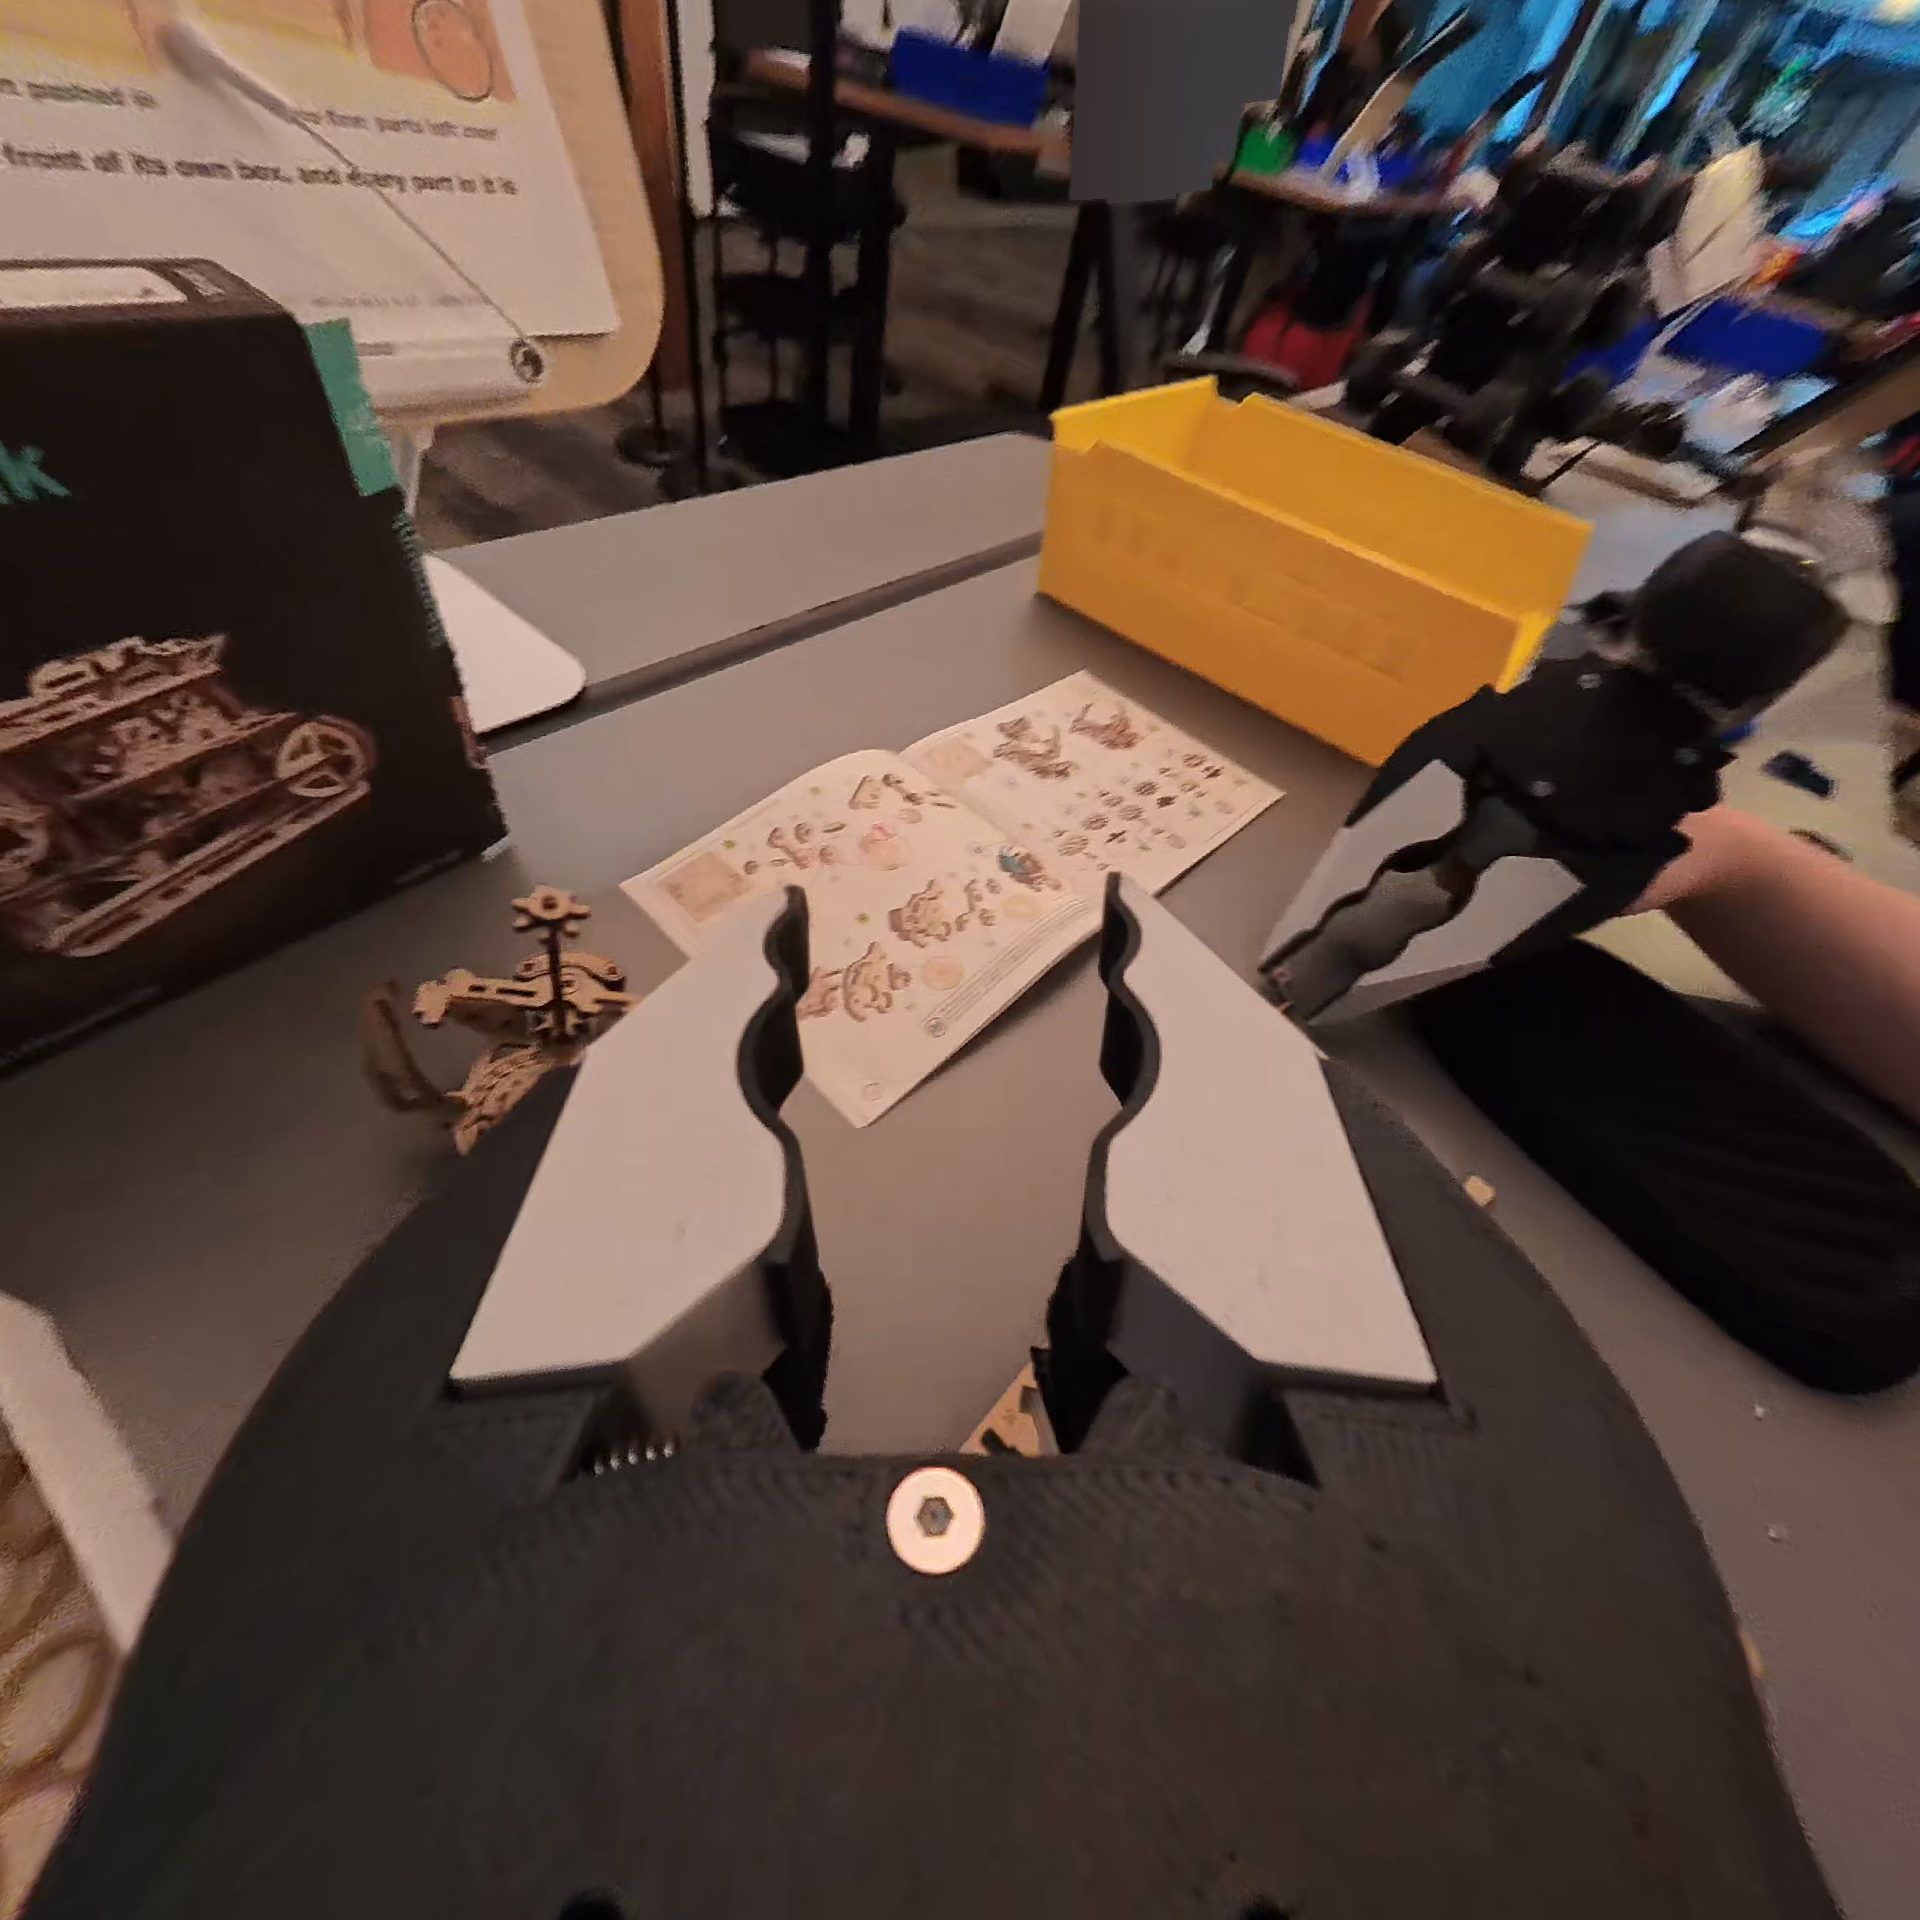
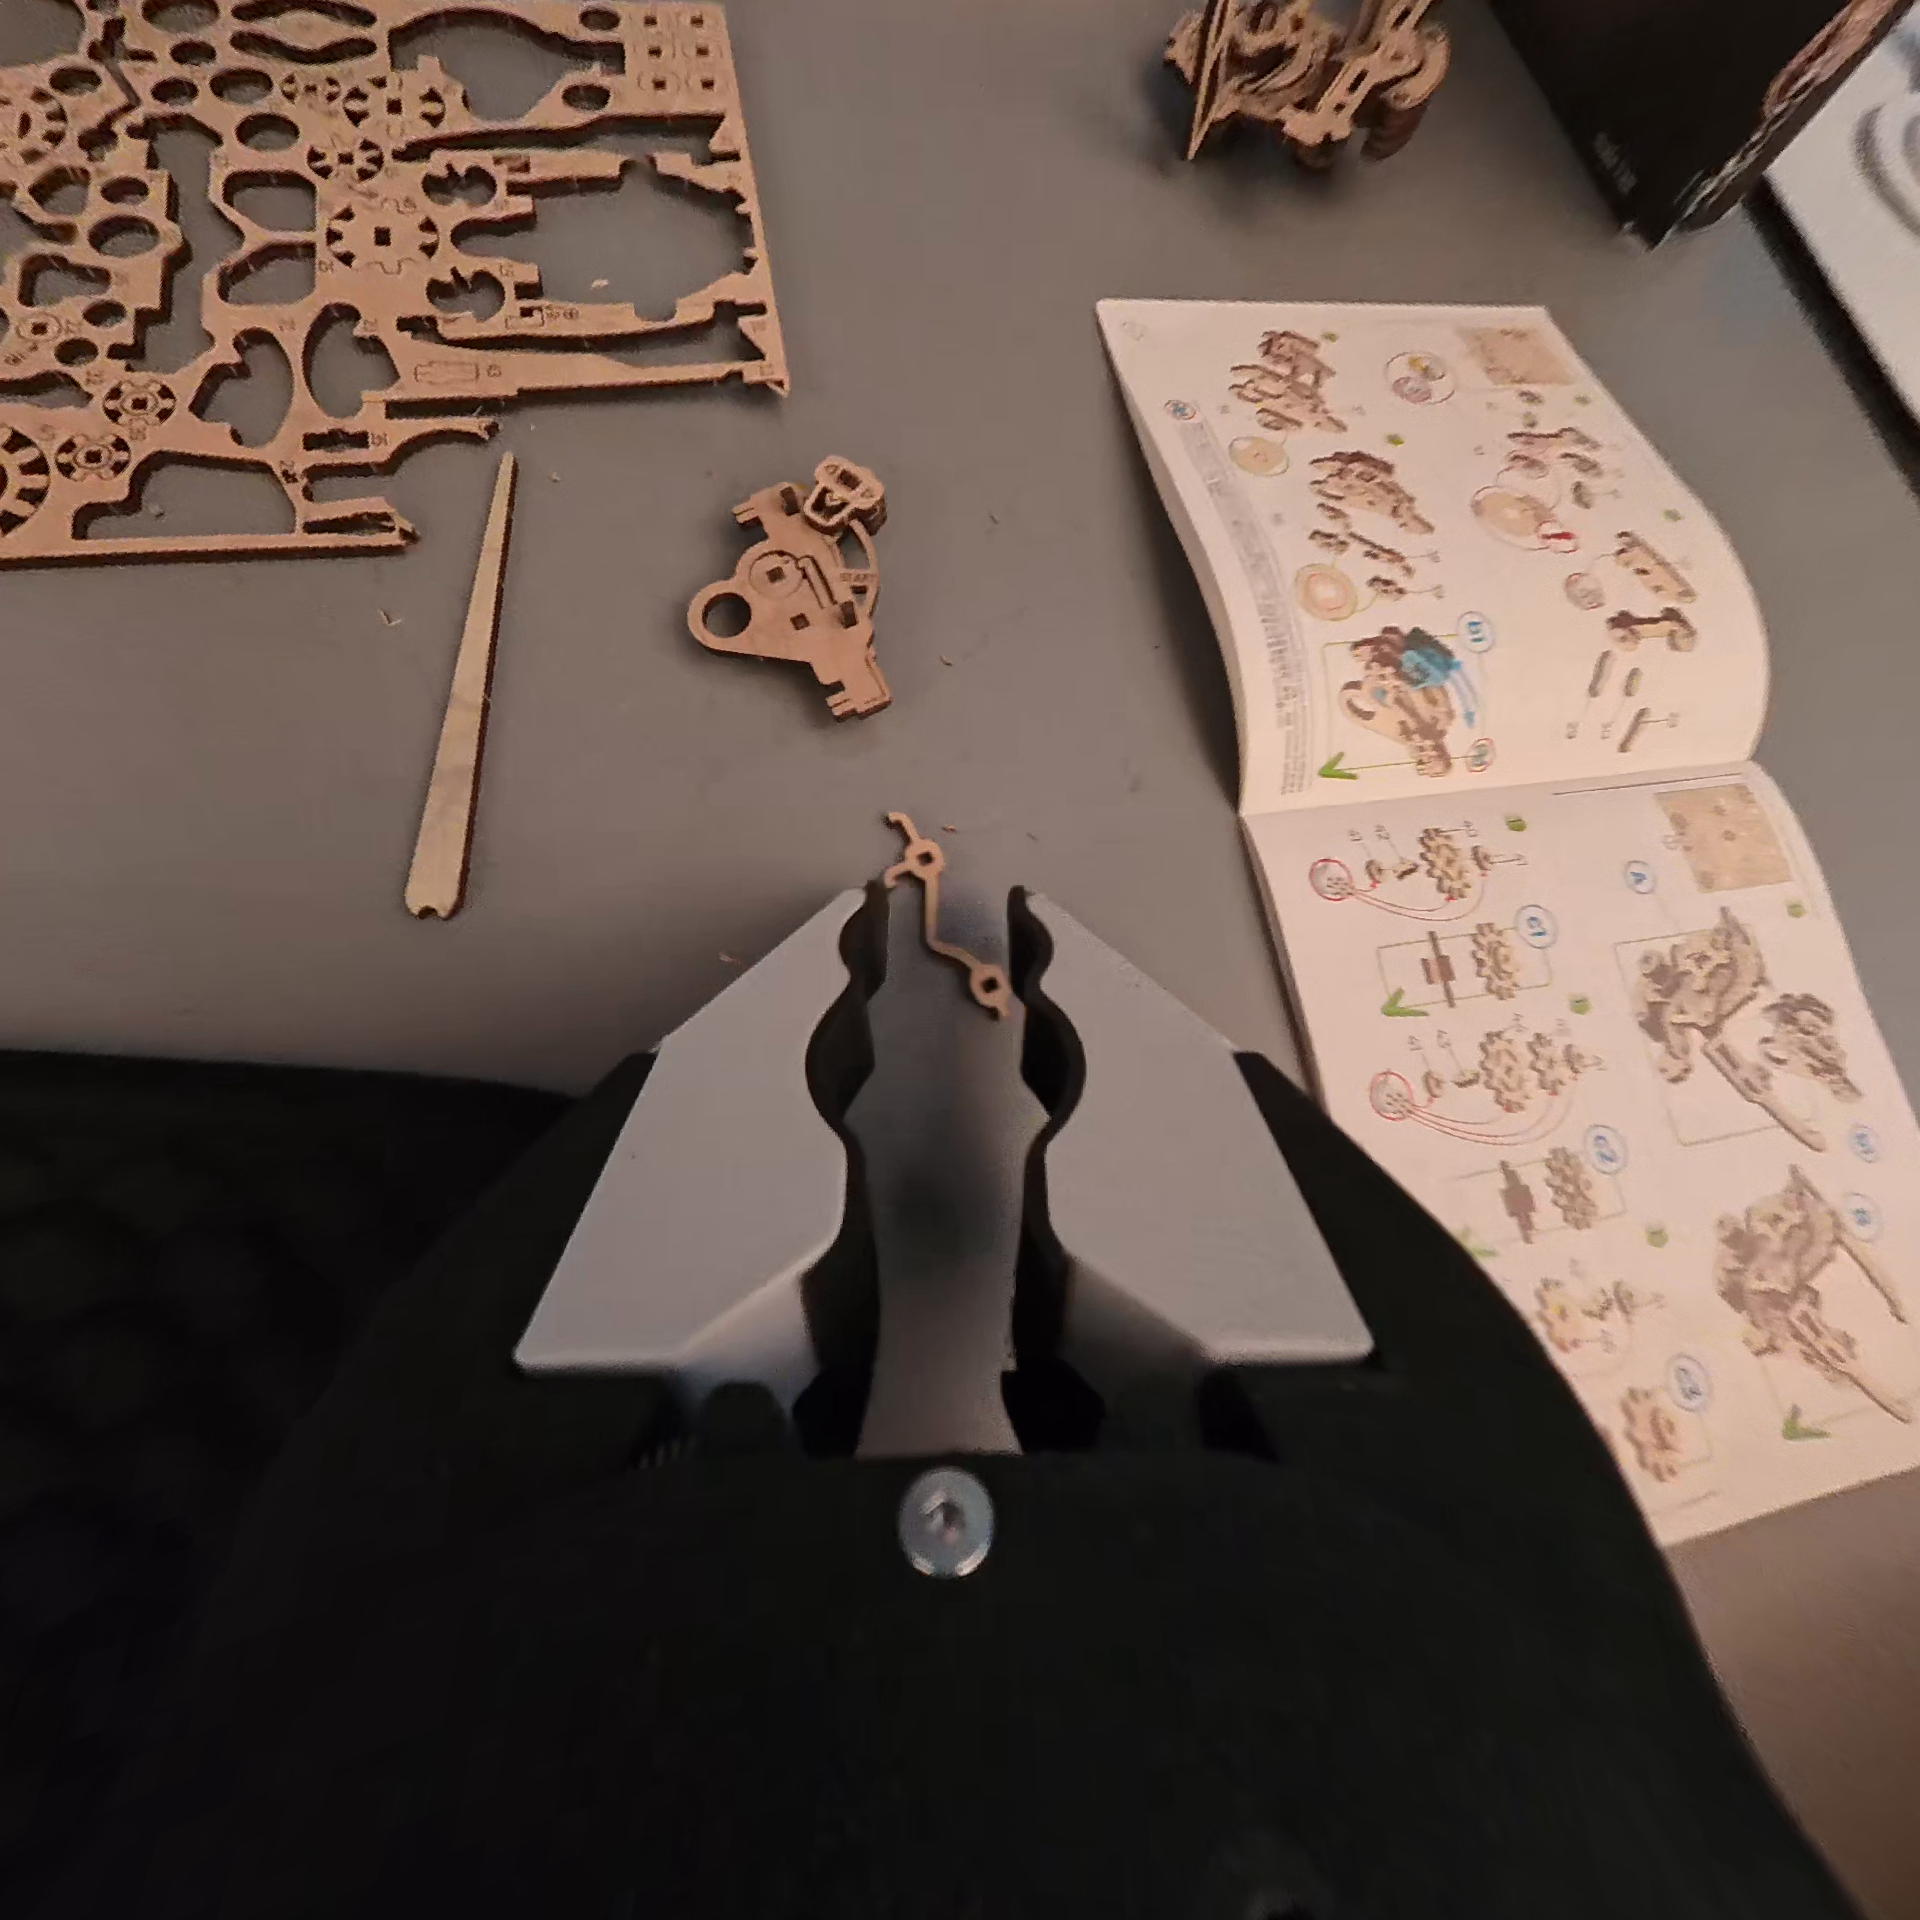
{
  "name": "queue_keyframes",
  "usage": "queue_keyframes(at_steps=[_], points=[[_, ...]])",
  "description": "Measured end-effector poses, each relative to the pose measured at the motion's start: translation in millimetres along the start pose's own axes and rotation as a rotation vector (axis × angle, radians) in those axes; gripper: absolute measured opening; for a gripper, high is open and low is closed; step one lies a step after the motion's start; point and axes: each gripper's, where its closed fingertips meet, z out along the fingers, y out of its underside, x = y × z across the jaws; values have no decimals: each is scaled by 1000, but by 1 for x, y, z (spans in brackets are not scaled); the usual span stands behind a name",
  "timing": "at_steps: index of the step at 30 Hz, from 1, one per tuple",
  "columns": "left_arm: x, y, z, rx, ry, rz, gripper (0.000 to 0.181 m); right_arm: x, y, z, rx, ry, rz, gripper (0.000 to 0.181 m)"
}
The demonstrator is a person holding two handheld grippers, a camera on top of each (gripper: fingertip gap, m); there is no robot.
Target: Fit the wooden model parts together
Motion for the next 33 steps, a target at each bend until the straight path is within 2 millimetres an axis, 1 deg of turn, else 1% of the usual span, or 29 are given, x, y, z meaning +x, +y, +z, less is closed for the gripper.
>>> queue_keyframes(at_steps=[3,4,7,11,14,16,20,23,26,33], points=[[-3,-14,-9,117,21,-2,58,2,4,-5,-2,-21,33,21],[-3,-19,-13,157,34,-18,61,1,7,-5,-9,-38,42,21],[2,-29,-20,238,106,-96,58,0,12,-3,-4,-52,43,22],[3,-26,-18,238,157,-147,59,0,12,-3,14,-67,68,21],[6,-23,-17,206,177,-117,58,0,13,-4,22,-69,59,21],[6,-25,-19,216,166,-94,57,-1,14,-5,23,-74,45,21],[6,-24,-20,222,193,-108,56,-3,15,-7,31,-98,43,17],[5,-24,-21,244,235,-146,55,-6,15,-7,32,-110,29,8],[5,-23,-22,248,263,-143,51,-6,15,-8,32,-114,30,5],[1,-26,-35,274,240,-69,49,-11,15,-9,36,-147,23,5]])
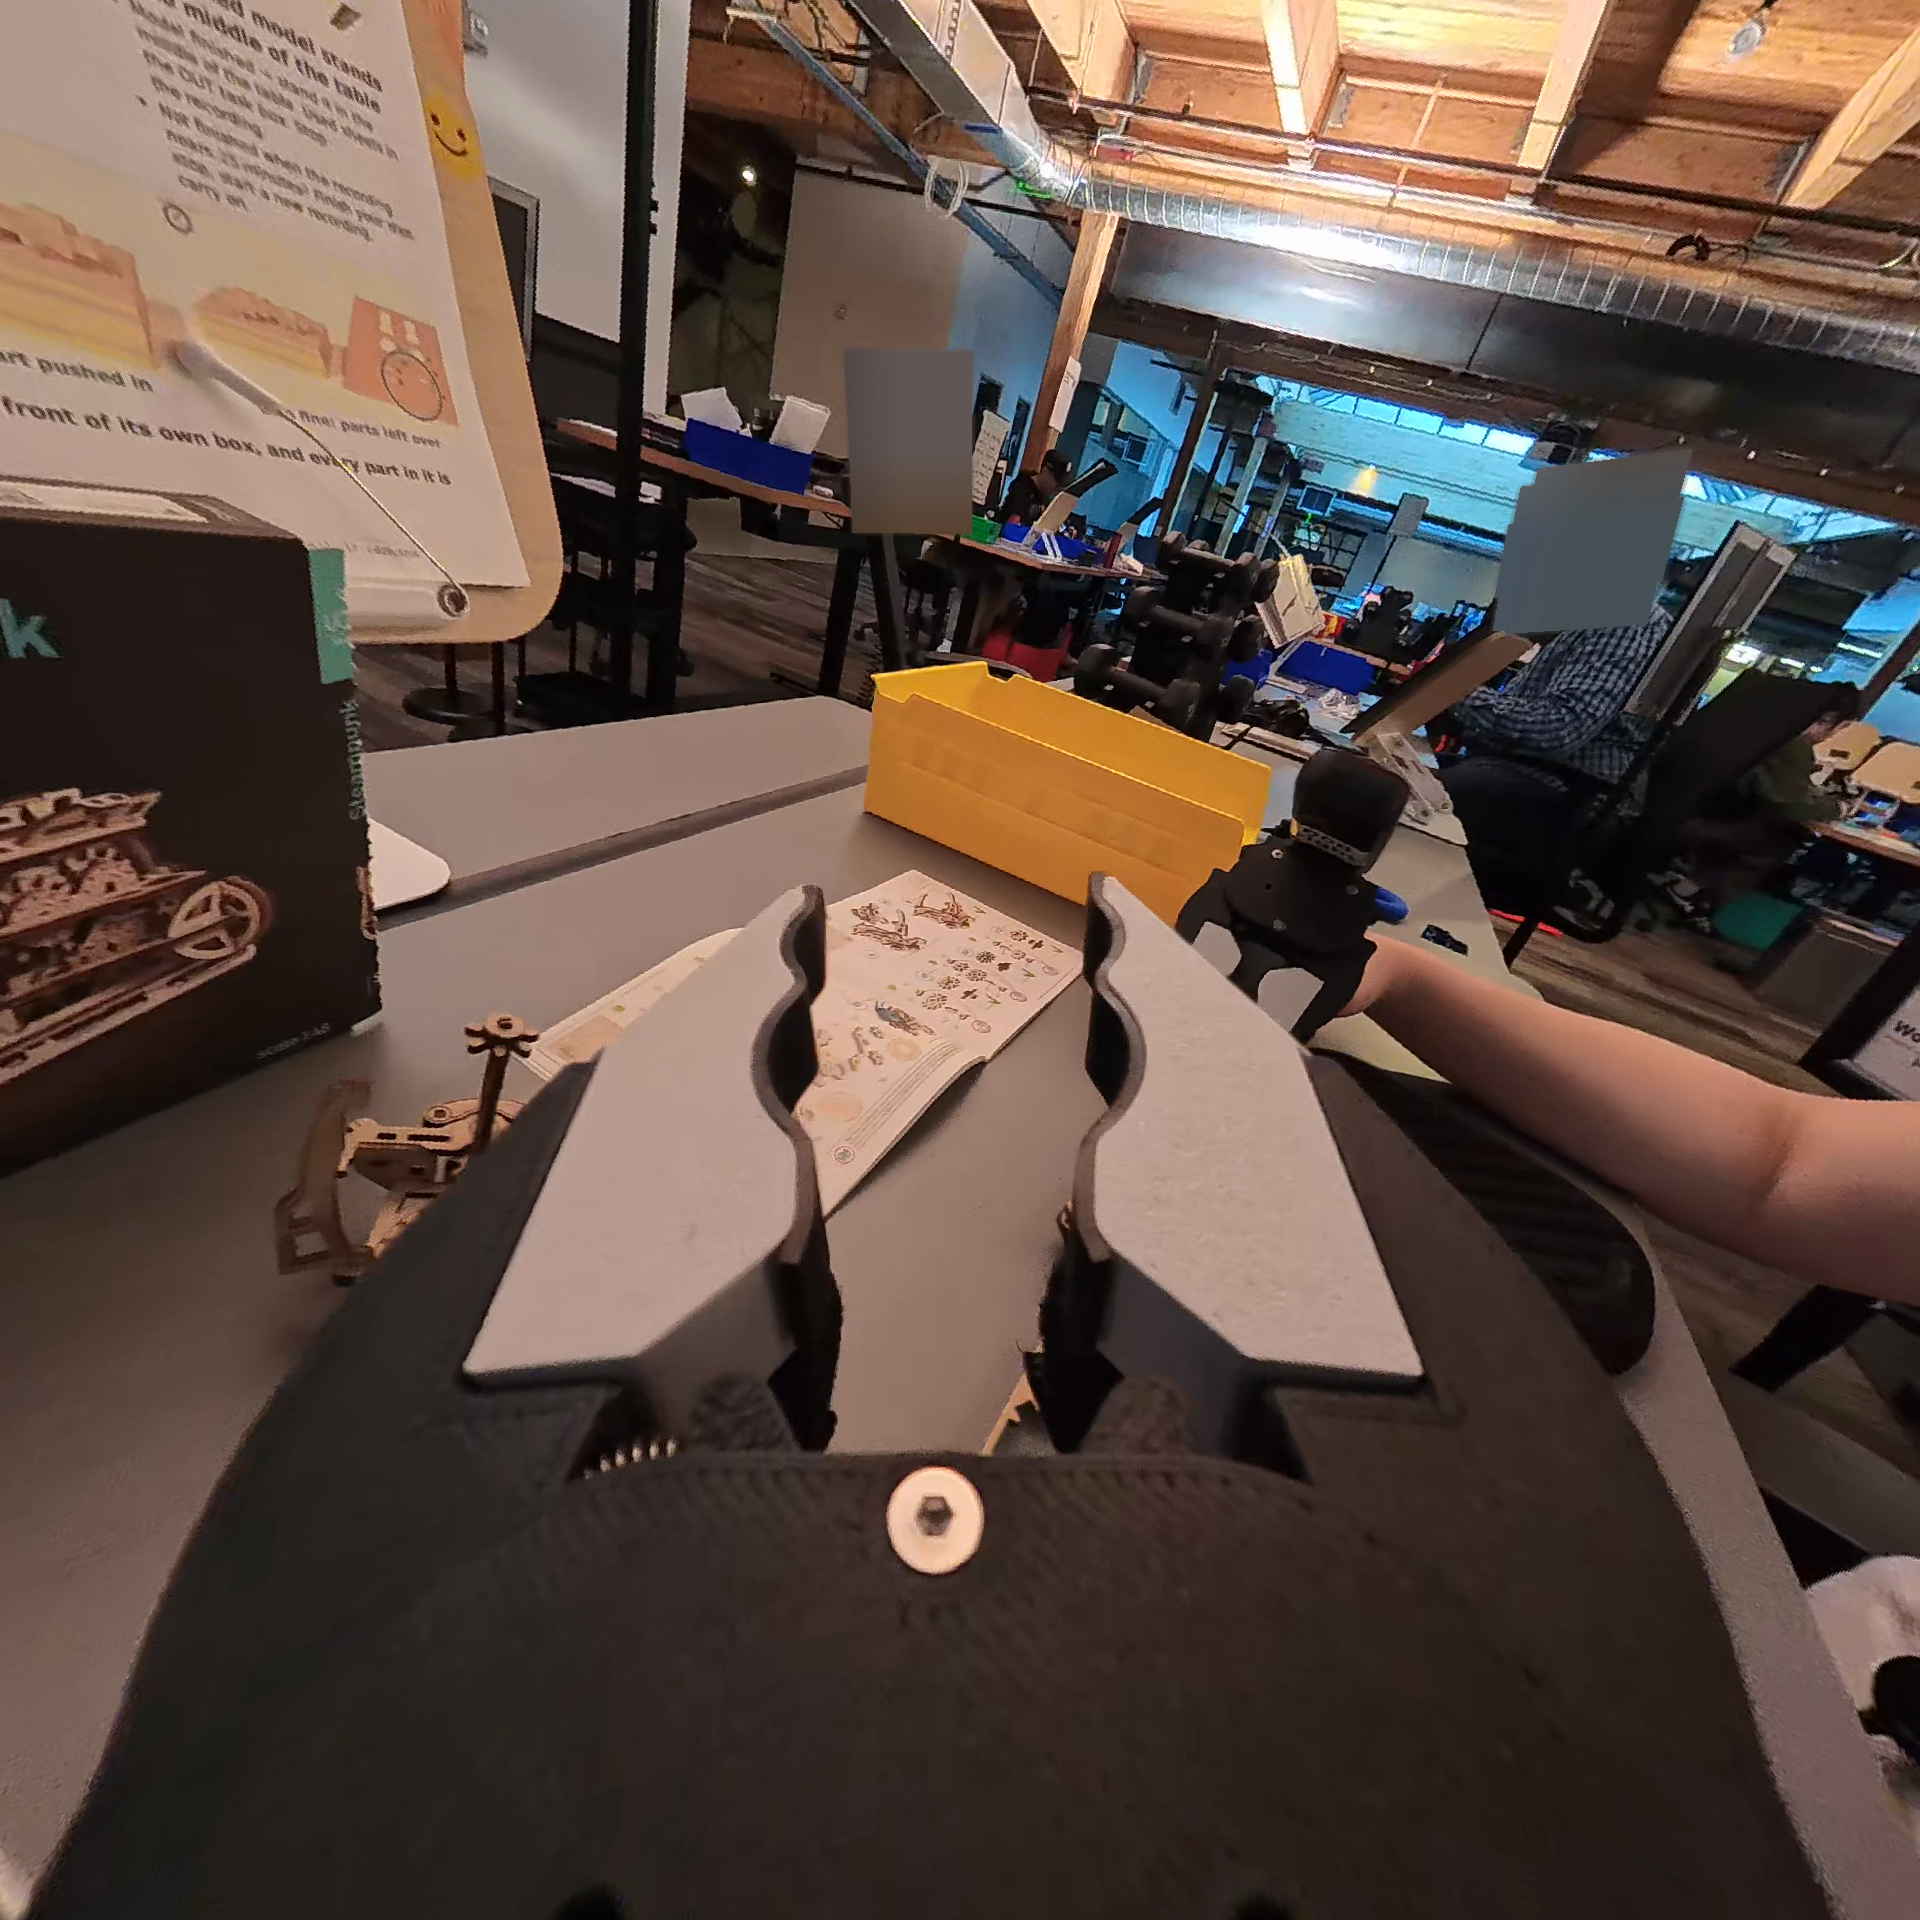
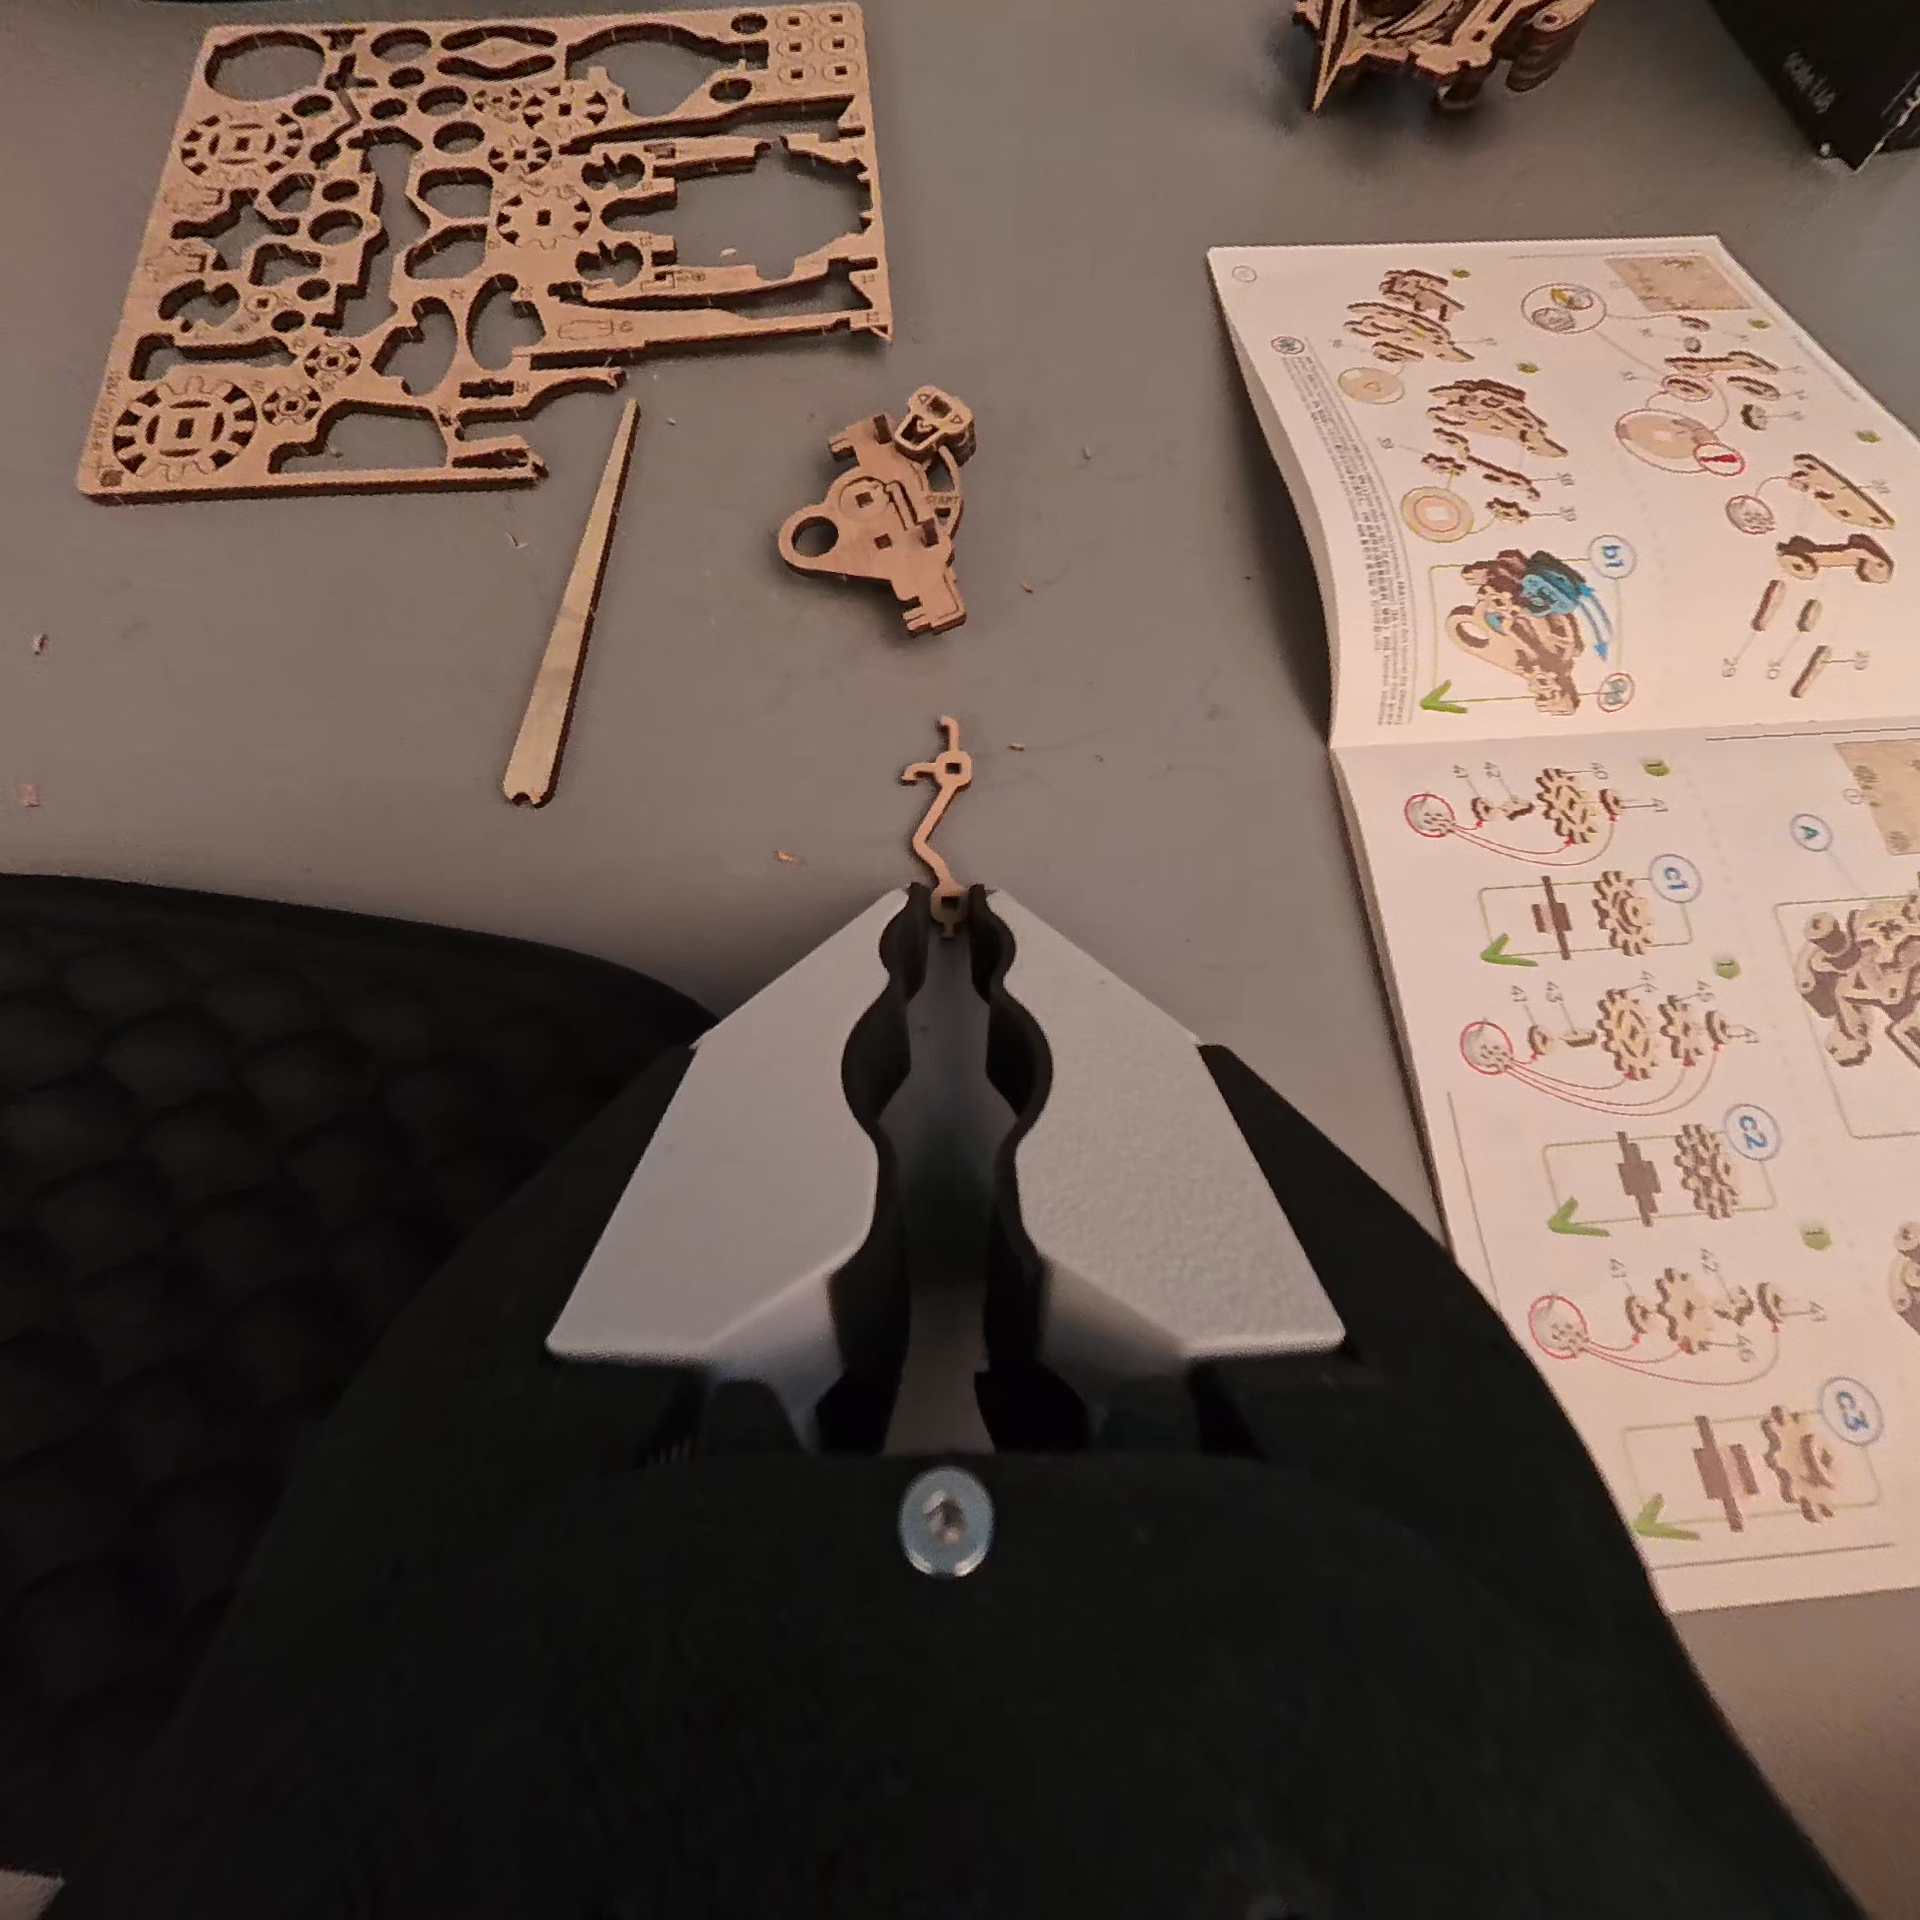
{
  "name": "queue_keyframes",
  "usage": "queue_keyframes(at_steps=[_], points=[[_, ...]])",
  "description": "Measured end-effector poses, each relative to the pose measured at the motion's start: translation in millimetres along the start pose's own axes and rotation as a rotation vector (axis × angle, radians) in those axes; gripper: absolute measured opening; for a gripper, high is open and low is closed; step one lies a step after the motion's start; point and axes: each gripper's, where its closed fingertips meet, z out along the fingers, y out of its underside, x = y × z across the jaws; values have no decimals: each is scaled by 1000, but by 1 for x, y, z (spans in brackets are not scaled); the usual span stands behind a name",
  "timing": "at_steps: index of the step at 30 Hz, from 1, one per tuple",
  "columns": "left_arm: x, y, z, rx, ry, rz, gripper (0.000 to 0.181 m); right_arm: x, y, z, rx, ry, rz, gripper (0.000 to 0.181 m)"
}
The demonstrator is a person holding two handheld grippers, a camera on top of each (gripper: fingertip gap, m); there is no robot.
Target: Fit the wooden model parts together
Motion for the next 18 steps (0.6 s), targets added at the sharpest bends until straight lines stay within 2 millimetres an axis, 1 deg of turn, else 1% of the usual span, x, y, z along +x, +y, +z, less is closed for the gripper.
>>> queue_keyframes(at_steps=[3,5,10,11,12,14,16,17,18], points=[[-2,0,-5,-4,-9,18,48,-1,-1,0,5,-10,0,6],[-2,-2,-8,-1,-11,21,48,-1,-3,-2,22,-6,-2,13],[-3,-1,-12,-37,-8,40,48,5,-10,-13,86,41,-7,15],[-2,1,-13,-62,-5,57,48,4,-15,-15,98,45,-5,15],[0,6,-13,-99,8,70,48,0,-23,-17,122,47,-6,16],[6,19,-13,-194,45,80,49,-16,-50,-15,177,33,-41,21],[17,35,-13,-286,112,94,47,-33,-74,-2,190,42,-93,25],[22,43,-13,-336,144,111,41,-41,-83,7,178,51,-126,24],[27,53,-14,-386,168,137,36,-41,-93,16,165,110,-141,21]])
